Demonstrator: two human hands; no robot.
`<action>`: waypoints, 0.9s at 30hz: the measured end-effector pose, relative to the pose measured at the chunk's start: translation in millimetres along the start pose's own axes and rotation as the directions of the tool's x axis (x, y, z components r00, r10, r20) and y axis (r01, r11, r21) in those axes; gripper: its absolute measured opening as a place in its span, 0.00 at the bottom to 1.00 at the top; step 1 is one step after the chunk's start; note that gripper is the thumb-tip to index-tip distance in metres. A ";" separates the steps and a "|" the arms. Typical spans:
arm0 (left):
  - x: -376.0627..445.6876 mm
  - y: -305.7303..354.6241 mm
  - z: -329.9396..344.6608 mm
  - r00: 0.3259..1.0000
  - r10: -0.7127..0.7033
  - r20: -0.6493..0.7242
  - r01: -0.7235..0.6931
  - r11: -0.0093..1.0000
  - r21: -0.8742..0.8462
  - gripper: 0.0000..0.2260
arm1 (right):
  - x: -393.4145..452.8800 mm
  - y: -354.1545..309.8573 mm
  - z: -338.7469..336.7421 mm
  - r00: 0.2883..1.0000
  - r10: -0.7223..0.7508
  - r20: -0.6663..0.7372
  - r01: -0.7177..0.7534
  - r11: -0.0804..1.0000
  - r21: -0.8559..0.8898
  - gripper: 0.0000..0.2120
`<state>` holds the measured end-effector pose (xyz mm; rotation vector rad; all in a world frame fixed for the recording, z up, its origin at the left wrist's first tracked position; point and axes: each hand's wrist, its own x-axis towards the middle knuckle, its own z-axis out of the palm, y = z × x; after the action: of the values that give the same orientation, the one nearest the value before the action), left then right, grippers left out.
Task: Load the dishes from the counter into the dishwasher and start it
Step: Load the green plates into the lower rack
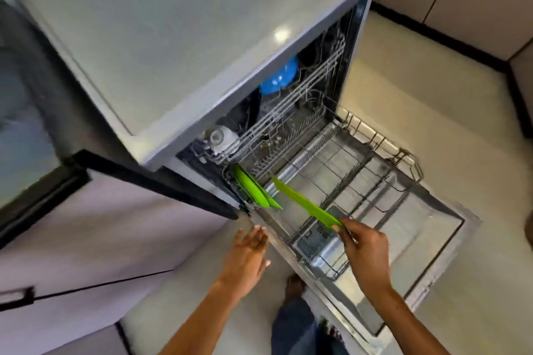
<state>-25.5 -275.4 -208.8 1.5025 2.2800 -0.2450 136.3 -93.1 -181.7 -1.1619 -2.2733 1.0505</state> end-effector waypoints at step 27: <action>132.2 -34.2 122.4 0.846 0.137 0.515 -0.196 0.979 0.062 0.29 | 128.0 89.8 198.6 0.967 0.184 0.177 -0.232 0.920 0.316 0.06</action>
<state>-74.1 -221.8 -377.4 1.4642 1.7284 -0.6477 -13.6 -44.2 -379.2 -1.2332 -1.9929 1.5793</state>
